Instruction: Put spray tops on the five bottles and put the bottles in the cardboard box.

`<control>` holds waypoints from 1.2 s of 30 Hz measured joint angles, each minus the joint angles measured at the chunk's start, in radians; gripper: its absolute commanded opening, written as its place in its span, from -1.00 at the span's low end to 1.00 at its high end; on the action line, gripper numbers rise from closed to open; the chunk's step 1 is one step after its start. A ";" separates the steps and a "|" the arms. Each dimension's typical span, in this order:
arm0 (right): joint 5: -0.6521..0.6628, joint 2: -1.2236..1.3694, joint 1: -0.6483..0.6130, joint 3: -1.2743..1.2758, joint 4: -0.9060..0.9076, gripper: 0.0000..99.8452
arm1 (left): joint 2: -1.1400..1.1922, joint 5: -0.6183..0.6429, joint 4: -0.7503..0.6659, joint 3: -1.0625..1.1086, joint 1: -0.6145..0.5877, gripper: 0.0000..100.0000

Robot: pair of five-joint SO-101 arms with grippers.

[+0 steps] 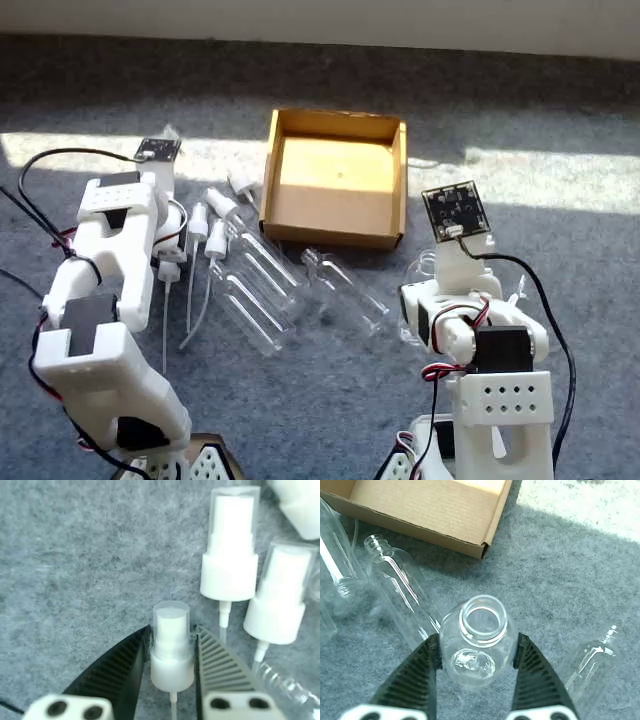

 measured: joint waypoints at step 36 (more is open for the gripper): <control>0.081 -0.330 -0.321 0.384 -0.471 -0.99 | -0.934 0.371 0.080 -0.427 0.595 -0.80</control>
